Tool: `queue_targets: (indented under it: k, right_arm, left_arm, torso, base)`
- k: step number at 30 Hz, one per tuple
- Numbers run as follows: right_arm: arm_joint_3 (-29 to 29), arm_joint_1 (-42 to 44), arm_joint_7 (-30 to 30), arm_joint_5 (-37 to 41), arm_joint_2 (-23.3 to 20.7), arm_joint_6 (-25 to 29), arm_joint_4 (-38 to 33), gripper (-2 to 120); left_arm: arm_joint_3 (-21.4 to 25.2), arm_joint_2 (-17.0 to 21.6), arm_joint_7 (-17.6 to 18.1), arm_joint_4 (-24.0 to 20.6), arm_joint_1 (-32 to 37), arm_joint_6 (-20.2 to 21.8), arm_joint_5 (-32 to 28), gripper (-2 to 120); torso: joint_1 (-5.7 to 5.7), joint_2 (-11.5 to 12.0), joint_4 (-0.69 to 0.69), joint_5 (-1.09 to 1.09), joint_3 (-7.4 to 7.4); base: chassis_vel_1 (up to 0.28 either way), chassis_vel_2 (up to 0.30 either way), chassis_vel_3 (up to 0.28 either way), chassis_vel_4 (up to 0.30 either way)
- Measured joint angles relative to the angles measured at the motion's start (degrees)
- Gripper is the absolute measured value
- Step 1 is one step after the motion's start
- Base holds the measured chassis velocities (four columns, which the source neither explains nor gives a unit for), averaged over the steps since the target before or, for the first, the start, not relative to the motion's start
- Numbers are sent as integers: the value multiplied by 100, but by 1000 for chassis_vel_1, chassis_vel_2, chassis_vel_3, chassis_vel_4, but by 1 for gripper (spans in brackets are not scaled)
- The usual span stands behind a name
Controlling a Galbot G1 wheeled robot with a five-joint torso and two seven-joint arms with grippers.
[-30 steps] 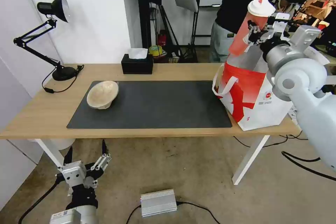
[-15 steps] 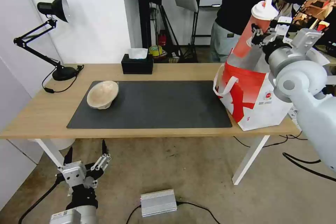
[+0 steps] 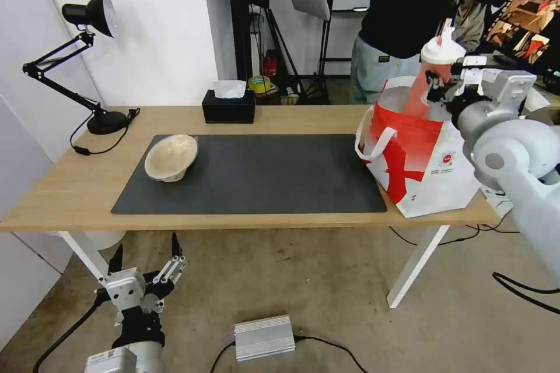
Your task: Pick up the trash from the table and place it into the takeout bag.
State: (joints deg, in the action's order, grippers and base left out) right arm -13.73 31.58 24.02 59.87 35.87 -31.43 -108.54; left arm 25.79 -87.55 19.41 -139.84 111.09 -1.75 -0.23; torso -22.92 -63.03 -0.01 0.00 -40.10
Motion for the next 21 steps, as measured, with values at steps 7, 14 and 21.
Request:
queue_targets:
  k: [7,14,21]
  right_arm:
    - [15,-165,-151,101,-320,-408,61,3]
    - [122,-312,-306,145,-506,-789,196,3]
    - [311,-450,-361,142,-558,-933,321,3]
  left_arm:
    - [-7,-4,2,1,-21,0,-6,100]
    - [-2,44,3,2,-34,0,-24,100]
    - [-3,81,6,9,-50,-1,-30,100]
  torso:
    - [0,0,1,0,0]
    - [0,0,1,0,0]
    - [0,0,1,0,0]
  base:
    - [0,0,0,0]
    - [0,0,0,0]
    - [0,0,0,0]
